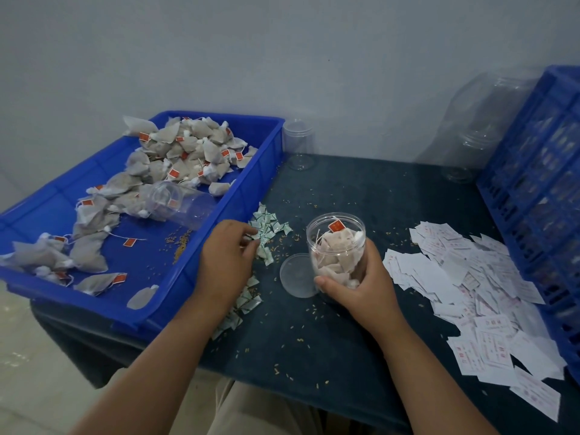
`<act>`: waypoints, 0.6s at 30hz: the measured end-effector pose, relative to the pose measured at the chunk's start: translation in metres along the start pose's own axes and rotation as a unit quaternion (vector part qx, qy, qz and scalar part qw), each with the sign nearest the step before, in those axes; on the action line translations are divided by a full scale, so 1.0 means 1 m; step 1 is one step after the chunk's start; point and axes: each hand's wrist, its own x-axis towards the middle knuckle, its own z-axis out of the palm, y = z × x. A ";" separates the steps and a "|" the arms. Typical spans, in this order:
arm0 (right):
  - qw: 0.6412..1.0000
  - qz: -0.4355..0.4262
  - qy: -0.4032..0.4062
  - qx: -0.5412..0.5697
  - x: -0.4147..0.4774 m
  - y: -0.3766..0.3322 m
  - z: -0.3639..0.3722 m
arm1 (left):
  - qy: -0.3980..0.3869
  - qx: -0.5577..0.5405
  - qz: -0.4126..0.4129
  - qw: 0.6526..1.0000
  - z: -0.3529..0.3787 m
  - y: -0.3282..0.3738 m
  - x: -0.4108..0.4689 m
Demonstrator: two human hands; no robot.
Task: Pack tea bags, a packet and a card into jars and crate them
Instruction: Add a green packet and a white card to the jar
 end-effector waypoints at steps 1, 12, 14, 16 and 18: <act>1.000 0.000 0.000 -0.002 0.000 0.000 0.000 | 0.013 -0.043 -0.024 0.999 -0.002 0.004 0.001; 0.999 -0.008 -0.009 -0.042 0.001 0.002 -0.002 | 0.020 -0.222 -0.105 0.969 -0.021 0.047 0.007; 0.999 -0.012 -0.009 -0.052 0.001 0.002 0.000 | 0.034 -0.274 -0.091 0.957 -0.024 0.059 0.006; 0.998 -0.016 -0.009 -0.061 0.002 0.004 0.001 | 0.047 -0.297 -0.068 0.951 -0.028 0.071 0.005; 0.998 -0.021 -0.013 -0.063 0.002 0.006 0.000 | 0.034 -0.292 -0.046 0.955 -0.028 0.083 0.005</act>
